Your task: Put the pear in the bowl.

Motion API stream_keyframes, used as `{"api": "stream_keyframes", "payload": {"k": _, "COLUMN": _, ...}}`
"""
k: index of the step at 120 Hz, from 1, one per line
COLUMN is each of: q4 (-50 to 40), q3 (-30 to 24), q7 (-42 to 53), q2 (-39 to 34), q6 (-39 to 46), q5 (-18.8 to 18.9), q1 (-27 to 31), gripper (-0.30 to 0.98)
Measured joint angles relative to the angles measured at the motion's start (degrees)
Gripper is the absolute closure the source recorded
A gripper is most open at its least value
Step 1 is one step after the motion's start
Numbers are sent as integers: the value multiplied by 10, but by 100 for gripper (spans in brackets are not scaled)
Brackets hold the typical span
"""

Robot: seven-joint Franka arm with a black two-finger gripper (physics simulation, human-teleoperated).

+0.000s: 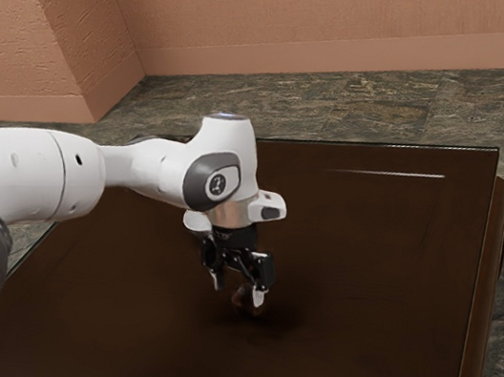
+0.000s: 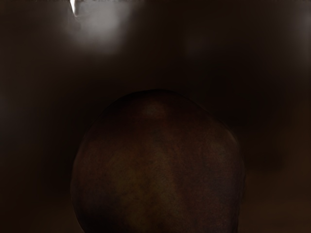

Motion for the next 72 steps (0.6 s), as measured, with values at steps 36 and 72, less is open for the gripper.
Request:
{"api": "stream_keyframes", "payload": {"k": 36, "q4": 17, "q3": 1, "q7": -19, "q2": 49, "q6": 28, "q5": -5, "q1": -3, "gripper": 0}}
{"api": "stream_keyframes", "payload": {"k": 72, "q4": 24, "q3": 1, "q7": -30, "q2": 62, "q6": 34, "q5": -6, "q1": -4, "gripper": 16}}
